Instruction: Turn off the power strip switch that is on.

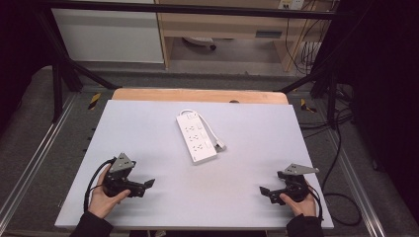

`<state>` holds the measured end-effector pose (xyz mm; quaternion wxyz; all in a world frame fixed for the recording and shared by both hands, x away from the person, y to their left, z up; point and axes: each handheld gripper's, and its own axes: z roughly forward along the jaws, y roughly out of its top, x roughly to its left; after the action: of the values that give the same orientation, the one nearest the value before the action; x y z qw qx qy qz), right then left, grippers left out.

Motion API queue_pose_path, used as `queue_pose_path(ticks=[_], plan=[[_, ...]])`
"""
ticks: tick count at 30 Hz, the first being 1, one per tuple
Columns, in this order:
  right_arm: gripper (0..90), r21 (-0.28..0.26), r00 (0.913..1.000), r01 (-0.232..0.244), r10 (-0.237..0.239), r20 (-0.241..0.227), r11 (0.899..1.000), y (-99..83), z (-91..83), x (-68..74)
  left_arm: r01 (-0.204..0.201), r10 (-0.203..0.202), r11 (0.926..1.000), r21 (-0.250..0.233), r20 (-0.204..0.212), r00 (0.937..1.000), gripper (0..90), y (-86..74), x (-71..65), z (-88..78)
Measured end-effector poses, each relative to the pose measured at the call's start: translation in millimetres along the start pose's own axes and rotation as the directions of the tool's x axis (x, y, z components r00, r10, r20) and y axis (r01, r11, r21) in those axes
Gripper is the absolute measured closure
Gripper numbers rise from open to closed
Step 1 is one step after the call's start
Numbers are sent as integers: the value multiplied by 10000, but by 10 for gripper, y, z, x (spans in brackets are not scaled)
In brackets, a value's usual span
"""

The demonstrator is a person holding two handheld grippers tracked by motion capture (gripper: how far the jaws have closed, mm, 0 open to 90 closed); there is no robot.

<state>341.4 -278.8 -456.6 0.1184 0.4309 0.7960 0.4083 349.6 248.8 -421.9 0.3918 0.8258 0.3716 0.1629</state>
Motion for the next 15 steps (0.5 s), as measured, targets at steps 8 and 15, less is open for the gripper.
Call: queue_pose_path(ticks=[8,15], plan=[[13,23,10000,8,-8,30,10000,0,0,0,-82,83,9999,61,-74,9999,32,73,-6,17],[13,16,10000,66,-66,25,10000,-1,4,-1,-63,63,10000,-17,-114,9999,32,150,-5,45]])
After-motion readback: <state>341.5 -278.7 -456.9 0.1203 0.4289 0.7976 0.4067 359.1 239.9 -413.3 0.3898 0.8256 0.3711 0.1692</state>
